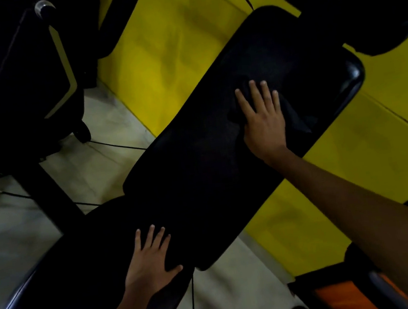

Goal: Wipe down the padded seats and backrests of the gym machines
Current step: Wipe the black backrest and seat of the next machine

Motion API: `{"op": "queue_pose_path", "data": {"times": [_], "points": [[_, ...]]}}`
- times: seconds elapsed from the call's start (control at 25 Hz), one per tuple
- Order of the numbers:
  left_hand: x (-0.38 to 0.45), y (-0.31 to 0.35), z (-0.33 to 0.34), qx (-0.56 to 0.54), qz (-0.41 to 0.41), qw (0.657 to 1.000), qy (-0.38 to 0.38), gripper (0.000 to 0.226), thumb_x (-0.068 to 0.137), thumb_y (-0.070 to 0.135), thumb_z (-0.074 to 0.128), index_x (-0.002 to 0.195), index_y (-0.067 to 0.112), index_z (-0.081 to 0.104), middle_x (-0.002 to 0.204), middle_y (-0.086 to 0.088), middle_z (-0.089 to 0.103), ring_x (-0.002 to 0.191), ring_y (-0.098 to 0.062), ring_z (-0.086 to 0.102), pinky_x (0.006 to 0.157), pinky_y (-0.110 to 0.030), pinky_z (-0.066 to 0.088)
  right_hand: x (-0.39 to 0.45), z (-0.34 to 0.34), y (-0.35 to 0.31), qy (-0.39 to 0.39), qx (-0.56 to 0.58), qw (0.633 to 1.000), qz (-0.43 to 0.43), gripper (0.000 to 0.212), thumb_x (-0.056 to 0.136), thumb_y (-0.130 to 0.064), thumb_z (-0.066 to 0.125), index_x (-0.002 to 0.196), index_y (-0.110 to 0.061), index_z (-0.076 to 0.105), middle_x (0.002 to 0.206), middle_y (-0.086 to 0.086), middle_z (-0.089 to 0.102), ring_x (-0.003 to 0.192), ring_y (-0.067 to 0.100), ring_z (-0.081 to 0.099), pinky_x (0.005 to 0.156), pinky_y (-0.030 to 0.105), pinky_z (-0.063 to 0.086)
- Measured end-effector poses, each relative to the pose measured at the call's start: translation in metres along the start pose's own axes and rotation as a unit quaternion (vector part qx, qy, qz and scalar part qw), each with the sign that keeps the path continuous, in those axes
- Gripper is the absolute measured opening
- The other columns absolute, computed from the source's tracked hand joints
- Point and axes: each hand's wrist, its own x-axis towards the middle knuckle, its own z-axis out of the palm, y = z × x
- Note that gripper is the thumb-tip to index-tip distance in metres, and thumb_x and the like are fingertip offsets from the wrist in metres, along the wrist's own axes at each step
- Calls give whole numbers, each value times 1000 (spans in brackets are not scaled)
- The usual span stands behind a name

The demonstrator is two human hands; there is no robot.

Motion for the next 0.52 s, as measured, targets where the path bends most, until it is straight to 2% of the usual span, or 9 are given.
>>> {"op": "queue_pose_path", "data": {"times": [0.04,0.12,0.2,0.24,0.32,0.36,0.44,0.52], "points": [[0,0,0,0,-3,1000,1,83,67,72,36,109,10,72,119,-12,66,116,-35,58,109,-50,9,-2,6,-7,-15,3,999,-32,66,77,-17,36,143,-9,40,149,23,32,139,45,24,114,53,12],[1,0,2,-4,-4,1000,7,84,67,72,35,110,10,71,120,-12,65,117,-34,58,109,-50,10,-14,20,-21,-84,11,979,-184,65,74,-16,37,137,-6,48,143,28,38,133,51,31,110,57,16],[1,-1,4,-7,-2,1000,5,83,68,72,35,112,10,70,121,-11,65,117,-33,58,109,-48,11,-12,24,-17,-185,-42,935,-299,66,78,-8,45,144,-11,37,151,24,26,140,45,20,114,51,7],[1,-2,5,-5,4,1000,5,83,68,71,35,113,10,70,122,-11,64,118,-32,58,109,-47,11,-1,19,-6,-181,-61,929,-318,67,80,-7,46,146,-13,34,153,22,24,142,43,18,115,49,6],[1,-2,4,-1,16,1000,6,83,69,71,36,113,10,69,122,-11,64,118,-31,58,109,-46,14,23,-1,17,-105,-46,952,-283,64,78,-10,38,142,-10,41,147,26,34,136,47,29,111,54,15],[1,-2,5,2,17,1000,9,83,69,71,35,113,10,69,122,-10,64,118,-30,58,108,-46,16,35,-12,28,-56,-32,970,-233,65,77,-10,37,141,-9,43,145,27,36,134,50,31,110,56,18],[-1,0,2,18,18,999,29,84,72,71,32,117,10,67,125,-10,62,121,-29,55,109,-45,15,51,-23,34,-13,-19,994,-104,67,79,-7,46,145,-10,35,150,25,28,139,47,22,113,55,11],[-2,4,-1,22,13,997,73,83,80,70,32,135,11,51,144,-9,46,137,-27,37,115,-42,2,51,-16,14,16,10,999,-30,70,80,-13,52,147,-11,33,153,23,23,142,45,16,115,53,5]]}}
